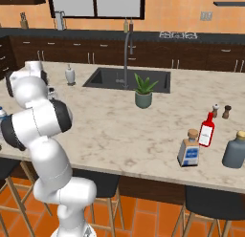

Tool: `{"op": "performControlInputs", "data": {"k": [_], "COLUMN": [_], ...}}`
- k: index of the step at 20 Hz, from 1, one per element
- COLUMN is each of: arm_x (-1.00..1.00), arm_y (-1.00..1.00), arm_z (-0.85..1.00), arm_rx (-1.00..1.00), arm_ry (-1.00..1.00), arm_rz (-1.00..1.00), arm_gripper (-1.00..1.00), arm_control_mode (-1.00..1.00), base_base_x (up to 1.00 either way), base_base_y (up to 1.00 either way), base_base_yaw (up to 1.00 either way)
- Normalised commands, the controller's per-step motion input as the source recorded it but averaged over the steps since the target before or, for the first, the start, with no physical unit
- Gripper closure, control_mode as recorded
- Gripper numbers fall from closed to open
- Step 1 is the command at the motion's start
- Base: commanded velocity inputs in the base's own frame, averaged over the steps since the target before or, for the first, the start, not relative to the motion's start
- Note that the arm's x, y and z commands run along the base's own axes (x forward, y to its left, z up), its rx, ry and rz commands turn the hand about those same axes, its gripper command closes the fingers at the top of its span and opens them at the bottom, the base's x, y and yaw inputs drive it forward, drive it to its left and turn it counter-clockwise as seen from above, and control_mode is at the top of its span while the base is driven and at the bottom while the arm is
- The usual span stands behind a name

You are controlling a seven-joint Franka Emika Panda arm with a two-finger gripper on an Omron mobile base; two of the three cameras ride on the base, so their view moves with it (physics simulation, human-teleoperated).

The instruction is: Move the plastic bottles in the middle to the plastics group, and the glass bottles in the middle to the glass group.

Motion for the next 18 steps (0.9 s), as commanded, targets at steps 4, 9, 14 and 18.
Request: {"op": "performControlInputs", "data": {"k": [4, 9, 14, 18], "arm_x": [0.0, 0.0, 0.0, 0.0], "arm_y": [0.73, 0.48, 0.59, 0.52], "arm_z": [-0.21, -0.14, -0.3, -0.32], "arm_rx": [0.0, 0.08, 0.05, 0.02], "arm_ry": [0.0, -0.03, 0.0, 0.0], "arm_rz": [0.3, 0.27, 0.26, 0.2], "arm_gripper": [1.0, 1.0, 1.0, 1.0], "arm_control_mode": [-1.0, -1.0, -1.0, -1.0], "base_base_x": [0.0, 0.0, 0.0, 0.0], "base_base_y": [0.0, 0.0, 0.0, 0.0], "base_base_yaw": [0.0, 0.0, 0.0, 0.0]}}
